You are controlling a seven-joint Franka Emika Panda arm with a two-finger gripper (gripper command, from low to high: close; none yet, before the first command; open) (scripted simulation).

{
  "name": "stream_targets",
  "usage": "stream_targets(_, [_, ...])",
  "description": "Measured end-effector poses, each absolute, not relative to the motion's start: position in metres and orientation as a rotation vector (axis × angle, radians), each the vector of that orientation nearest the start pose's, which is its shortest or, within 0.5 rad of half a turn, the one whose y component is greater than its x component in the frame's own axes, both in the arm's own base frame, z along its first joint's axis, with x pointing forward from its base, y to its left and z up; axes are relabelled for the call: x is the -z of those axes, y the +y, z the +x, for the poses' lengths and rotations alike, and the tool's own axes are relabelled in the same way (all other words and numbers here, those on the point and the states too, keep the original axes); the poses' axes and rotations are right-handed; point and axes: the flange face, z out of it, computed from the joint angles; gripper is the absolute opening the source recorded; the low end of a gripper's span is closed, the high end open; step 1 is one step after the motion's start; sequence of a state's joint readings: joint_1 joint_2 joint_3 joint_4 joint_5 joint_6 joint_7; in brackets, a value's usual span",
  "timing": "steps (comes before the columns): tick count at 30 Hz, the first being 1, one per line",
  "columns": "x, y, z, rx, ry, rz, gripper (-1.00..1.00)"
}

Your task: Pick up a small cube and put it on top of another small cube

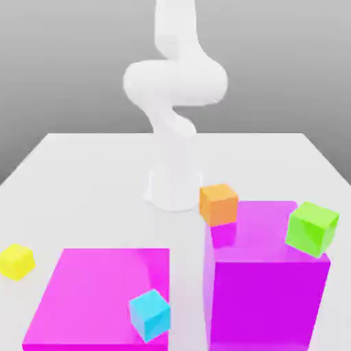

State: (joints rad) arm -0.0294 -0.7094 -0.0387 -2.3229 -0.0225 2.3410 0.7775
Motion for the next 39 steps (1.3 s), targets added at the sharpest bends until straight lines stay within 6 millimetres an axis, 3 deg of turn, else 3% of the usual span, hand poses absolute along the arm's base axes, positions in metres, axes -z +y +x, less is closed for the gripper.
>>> stream_targets(3, [-0.617, -0.075, 0.412, 0.879, 1.201, -2.543, 0.00])
stream_targets(6, [-0.561, -0.119, 0.431, 0.784, 1.293, -2.586, 0.00])
stream_targets(12, [-0.444, -0.209, 0.434, 0.564, 1.475, -2.635, 0.00])
stream_targets(16, [-0.365, -0.263, 0.411, 0.400, 1.588, -2.640, 0.00])
stream_targets(20, [-0.287, -0.314, 0.363, 0.226, 1.723, -2.606, 0.00])
stream_targets(25, [-0.198, -0.340, 0.306, 0.023, 1.799, -2.575, 0.00])
stream_targets(29, [-0.148, -0.343, 0.300, 0.002, 1.807, -2.572, 0.00])
stream_targets(30, [-0.136, -0.343, 0.299, 0.001, 1.808, -2.571, -1.00])
stream_targets(36, [-0.131, -0.342, 0.298, -0.001, 1.808, -2.569, -1.00])
stream_targets(39, [-0.151, -0.343, 0.299, -0.001, 1.807, -2.571, -1.00])
